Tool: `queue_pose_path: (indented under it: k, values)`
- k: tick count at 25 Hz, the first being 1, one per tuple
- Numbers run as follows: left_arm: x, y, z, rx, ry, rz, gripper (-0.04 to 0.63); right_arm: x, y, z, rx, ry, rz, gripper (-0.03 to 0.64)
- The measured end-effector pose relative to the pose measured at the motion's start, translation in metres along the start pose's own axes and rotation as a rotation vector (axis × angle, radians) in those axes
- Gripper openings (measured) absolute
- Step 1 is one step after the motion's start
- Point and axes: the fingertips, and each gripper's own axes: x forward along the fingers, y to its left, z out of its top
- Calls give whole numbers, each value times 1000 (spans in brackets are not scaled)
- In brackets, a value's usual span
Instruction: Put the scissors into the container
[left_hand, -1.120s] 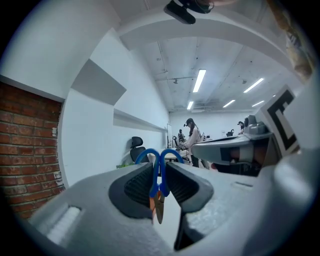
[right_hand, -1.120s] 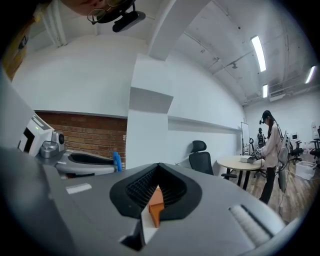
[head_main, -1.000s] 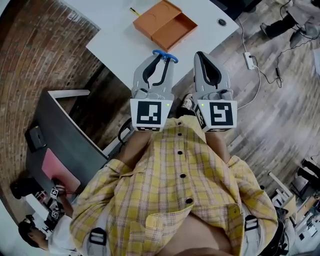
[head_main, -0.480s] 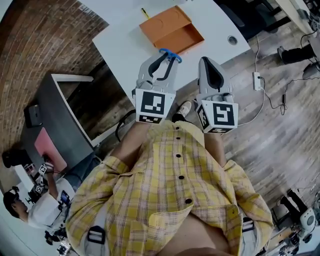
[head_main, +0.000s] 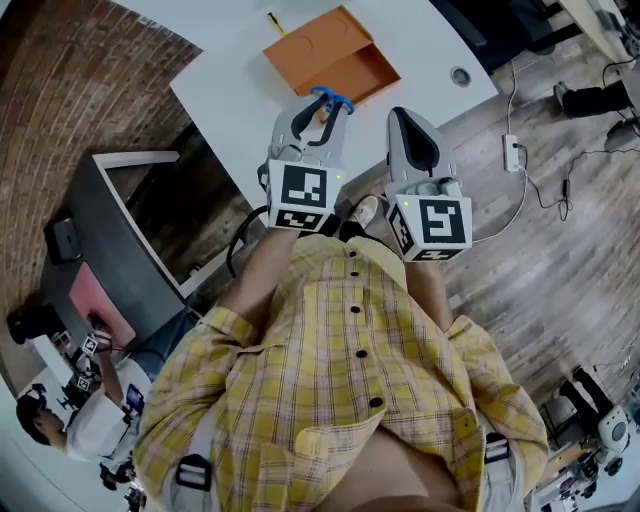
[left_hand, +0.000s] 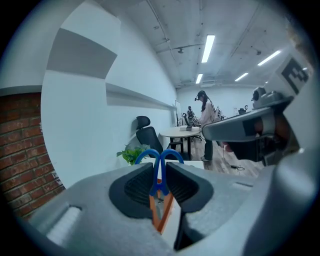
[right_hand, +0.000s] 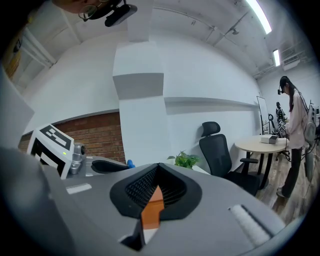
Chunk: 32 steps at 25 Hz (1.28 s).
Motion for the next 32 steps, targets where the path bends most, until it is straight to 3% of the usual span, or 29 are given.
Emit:
queue_pose_path:
  k: [14,32]
  values:
    - [55,1,-27,102,87,-81,87,21,-19,-10,-2,35,-55,5]
    - [100,-3,-73,209,199,-162,87,22,-19,-22,8,69,-62,5]
